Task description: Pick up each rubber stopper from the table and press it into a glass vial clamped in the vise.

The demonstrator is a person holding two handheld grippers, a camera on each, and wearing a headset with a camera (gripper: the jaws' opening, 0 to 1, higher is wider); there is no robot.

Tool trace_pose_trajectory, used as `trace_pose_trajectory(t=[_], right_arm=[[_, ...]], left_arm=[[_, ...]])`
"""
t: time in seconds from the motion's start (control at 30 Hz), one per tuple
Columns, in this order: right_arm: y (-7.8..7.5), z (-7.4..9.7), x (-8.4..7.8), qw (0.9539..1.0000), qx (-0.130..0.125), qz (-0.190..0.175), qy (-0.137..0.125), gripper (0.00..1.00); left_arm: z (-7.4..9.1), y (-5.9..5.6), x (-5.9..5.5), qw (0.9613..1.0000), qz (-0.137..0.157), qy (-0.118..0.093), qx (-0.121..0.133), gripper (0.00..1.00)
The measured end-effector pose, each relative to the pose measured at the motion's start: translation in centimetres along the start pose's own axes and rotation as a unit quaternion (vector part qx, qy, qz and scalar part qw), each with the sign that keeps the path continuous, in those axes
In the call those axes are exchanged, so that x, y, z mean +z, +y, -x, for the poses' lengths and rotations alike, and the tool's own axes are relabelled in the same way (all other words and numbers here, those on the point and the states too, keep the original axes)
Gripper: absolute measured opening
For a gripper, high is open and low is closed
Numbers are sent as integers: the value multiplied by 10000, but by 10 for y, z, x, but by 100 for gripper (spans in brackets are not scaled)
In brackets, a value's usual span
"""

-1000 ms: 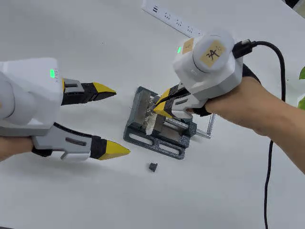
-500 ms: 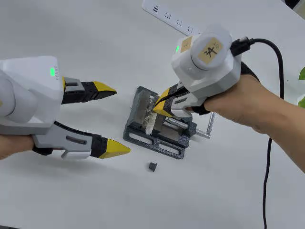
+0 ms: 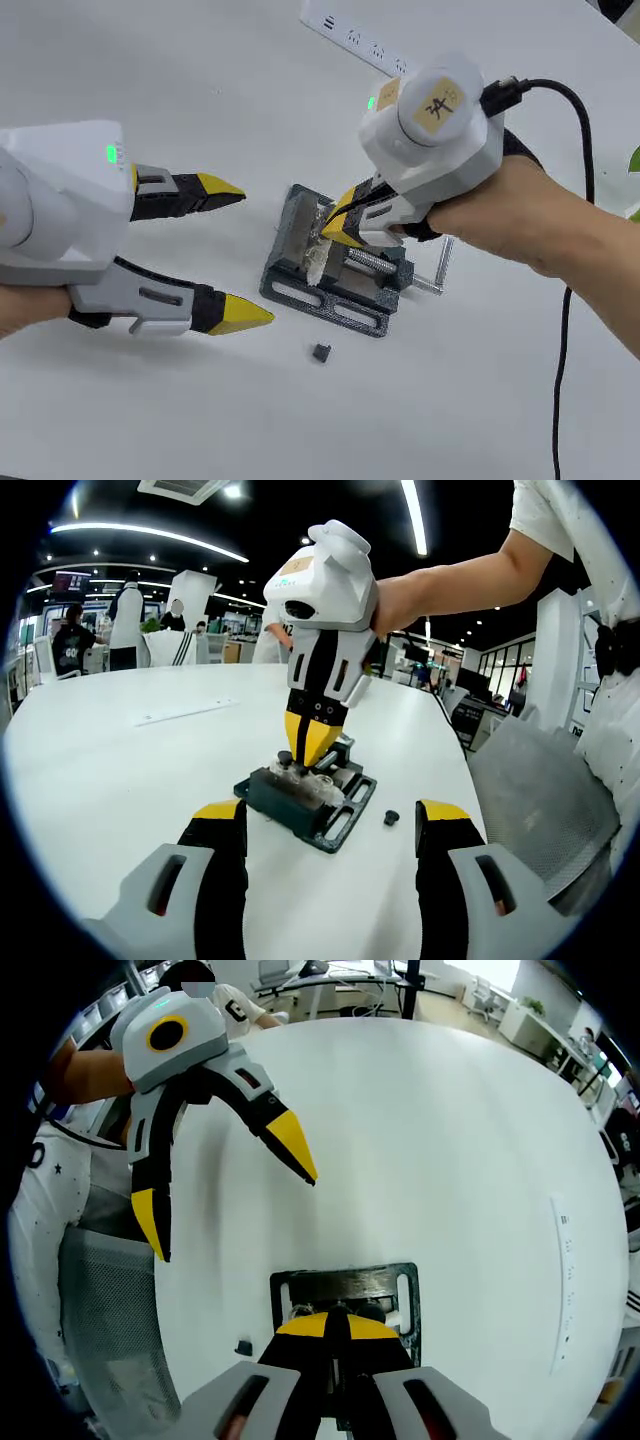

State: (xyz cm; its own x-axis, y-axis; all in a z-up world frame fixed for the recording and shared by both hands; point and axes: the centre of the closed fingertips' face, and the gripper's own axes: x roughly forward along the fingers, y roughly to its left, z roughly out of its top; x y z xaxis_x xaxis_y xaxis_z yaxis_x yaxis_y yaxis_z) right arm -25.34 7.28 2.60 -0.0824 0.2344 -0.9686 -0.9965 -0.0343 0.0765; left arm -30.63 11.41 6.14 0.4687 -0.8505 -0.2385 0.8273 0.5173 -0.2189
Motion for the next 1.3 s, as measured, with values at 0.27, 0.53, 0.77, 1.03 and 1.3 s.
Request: trace_pose_trajectory(t=[0.27, 0.53, 0.77, 1.03, 1.3], right_arm=[[-1, 0, 0, 10000, 21, -3, 65, 0], [1, 0, 0, 10000, 26, -4, 86, 0], [1, -1, 0, 10000, 25, -36, 70, 0], [1, -1, -1, 10000, 15, -55, 44, 0], [1, -1, -1, 10000, -14, -7, 54, 0]], left_arm=[[1, 2, 2, 10000, -14, -14, 23, 67], [2, 1, 1, 10000, -17, -18, 30, 67], [1, 1, 3, 10000, -25, -37, 31, 67], [1, 0, 2, 10000, -32, -26, 16, 66], [0, -1, 3, 10000, -34, -23, 5, 66]])
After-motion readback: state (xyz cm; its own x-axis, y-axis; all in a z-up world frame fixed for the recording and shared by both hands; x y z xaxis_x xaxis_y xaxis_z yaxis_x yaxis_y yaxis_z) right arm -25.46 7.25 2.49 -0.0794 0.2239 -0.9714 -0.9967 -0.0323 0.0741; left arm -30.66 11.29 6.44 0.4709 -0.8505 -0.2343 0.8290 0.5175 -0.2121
